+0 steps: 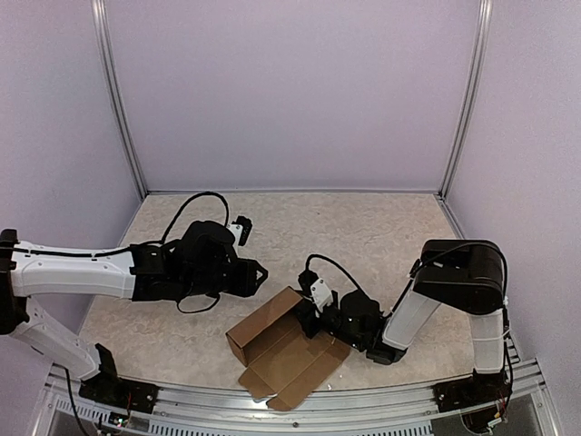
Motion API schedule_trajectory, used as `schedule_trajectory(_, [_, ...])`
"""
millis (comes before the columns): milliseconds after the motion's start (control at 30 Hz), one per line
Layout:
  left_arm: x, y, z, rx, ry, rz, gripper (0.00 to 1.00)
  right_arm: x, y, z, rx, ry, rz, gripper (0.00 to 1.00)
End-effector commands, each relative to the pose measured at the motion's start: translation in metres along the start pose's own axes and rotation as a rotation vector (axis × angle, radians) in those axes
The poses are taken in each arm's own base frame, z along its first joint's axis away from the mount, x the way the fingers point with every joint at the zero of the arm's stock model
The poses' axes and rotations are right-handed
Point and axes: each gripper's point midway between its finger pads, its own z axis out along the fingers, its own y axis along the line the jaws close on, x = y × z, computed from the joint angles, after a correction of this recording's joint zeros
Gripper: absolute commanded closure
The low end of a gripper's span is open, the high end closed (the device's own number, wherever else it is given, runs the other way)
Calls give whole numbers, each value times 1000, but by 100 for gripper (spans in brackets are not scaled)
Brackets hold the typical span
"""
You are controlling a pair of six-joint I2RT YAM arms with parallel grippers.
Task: Fold the paper box
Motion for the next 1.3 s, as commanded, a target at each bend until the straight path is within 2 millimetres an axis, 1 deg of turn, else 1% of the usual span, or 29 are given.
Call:
schedule_trajectory(0, [1, 8, -4, -20, -3, -7, 58, 12, 2, -4, 19, 50, -35, 73])
schedule_trajectory(133, [3, 9, -5, -24, -4, -9, 58, 15, 3, -5, 25, 60, -44, 73])
schedule_trajectory(533, [7, 13, -6, -25, -7, -18, 58, 22, -3, -10, 58, 81, -52, 73])
schedule_trajectory(600, [6, 12, -5, -24, -8, -18, 58, 22, -4, -10, 60, 82, -53, 76])
schedule_trajectory(700, [6, 11, -5, -19, -9, -19, 58, 22, -4, -11, 59, 83, -55, 82])
schedule_trajectory(733, [6, 11, -5, -17, -9, -19, 58, 22, -3, -11, 58, 82, -57, 86])
schedule_trajectory(800, [7, 11, -4, -15, -6, -19, 58, 20, -2, -11, 51, 77, -58, 100])
schedule_trajectory(1100, [8, 13, -5, -21, -6, -20, 59, 8, 5, -8, 32, 61, -84, 100])
schedule_trajectory(1267, [8, 17, -8, -34, -11, -19, 58, 5, 9, -3, 16, 80, -113, 100])
